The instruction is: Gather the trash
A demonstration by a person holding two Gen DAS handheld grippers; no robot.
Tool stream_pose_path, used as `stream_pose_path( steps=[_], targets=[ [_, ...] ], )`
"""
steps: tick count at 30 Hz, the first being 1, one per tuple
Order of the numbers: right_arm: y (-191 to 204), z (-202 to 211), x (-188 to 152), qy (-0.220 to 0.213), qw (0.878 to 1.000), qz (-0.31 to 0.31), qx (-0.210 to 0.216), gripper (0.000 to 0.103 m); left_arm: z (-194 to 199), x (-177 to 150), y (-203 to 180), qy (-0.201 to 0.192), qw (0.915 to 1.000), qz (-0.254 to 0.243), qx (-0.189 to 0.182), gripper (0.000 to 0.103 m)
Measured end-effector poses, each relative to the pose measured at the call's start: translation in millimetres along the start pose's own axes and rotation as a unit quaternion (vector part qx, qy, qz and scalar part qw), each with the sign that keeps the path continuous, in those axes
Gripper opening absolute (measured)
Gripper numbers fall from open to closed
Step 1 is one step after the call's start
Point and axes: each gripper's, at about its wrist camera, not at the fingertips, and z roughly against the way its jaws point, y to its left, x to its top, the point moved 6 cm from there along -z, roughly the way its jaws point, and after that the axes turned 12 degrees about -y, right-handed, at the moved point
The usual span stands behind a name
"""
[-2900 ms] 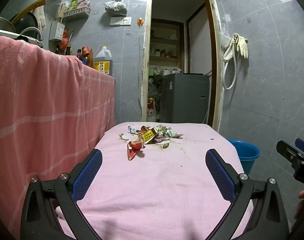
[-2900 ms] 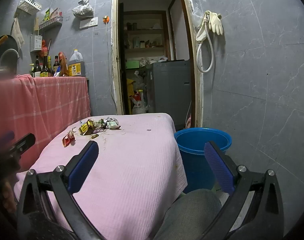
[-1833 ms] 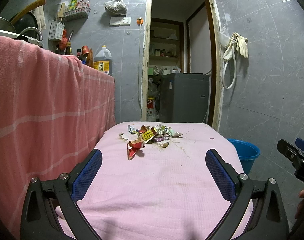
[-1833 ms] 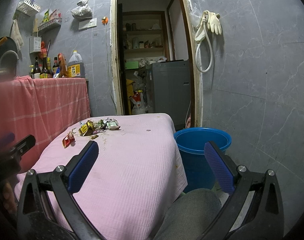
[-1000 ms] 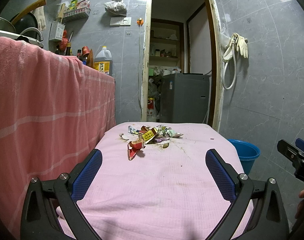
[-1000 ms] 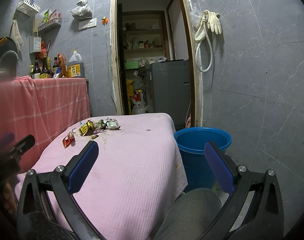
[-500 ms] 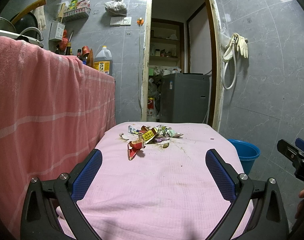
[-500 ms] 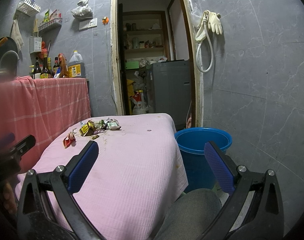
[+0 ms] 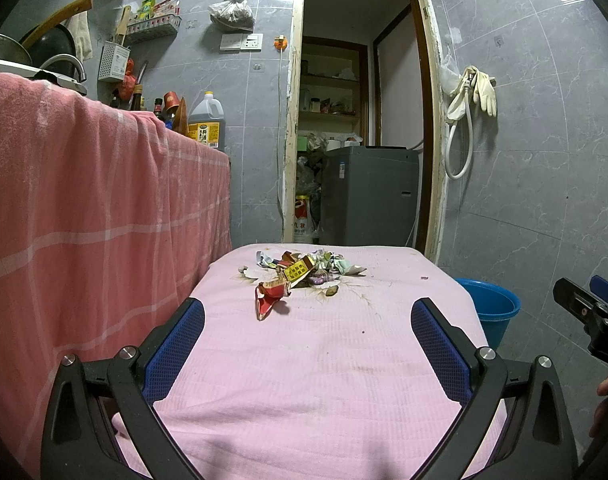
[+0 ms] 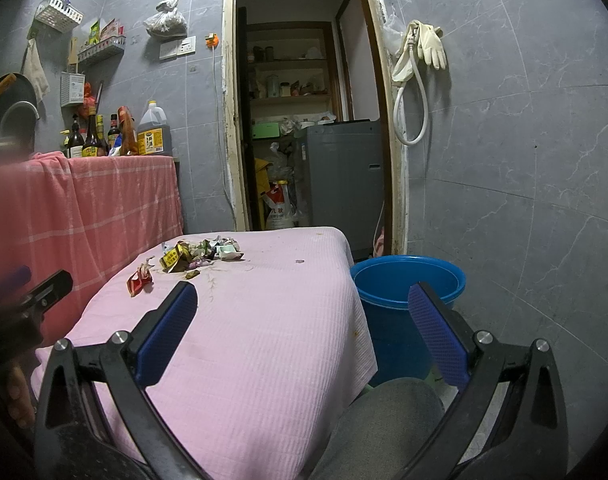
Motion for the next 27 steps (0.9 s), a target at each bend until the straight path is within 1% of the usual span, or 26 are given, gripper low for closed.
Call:
stream_pose_path(
  steps=[14, 18, 22, 27],
  targets=[
    [-1.2, -0.7, 0.2, -0.001, 1.000, 0.002, 0.001, 0.103, -0.5, 0.7, -2.0, 0.000, 1.0000, -0.001, 0.005, 0.101],
    [3.7, 0.1, 8.7, -0.013, 1.000, 0.011, 0.009, 0.103, -1.8, 4.0, 0.4, -0.003, 0.9999, -0.006, 0.013, 0.101],
    [11.3, -10.2, 21.5, -0.030, 0.999, 0.018, 0.025, 0.103, -12.6, 5.3, 8.6, -0.004, 0.9997, -0.004, 0.025, 0.101],
    [18.6, -26.3, 37.8, -0.053, 0.997, 0.024, 0.041, 0.103, -29.4, 8.4, 18.5, 0.006, 0.9992, 0.014, 0.037, 0.101]
  ],
)
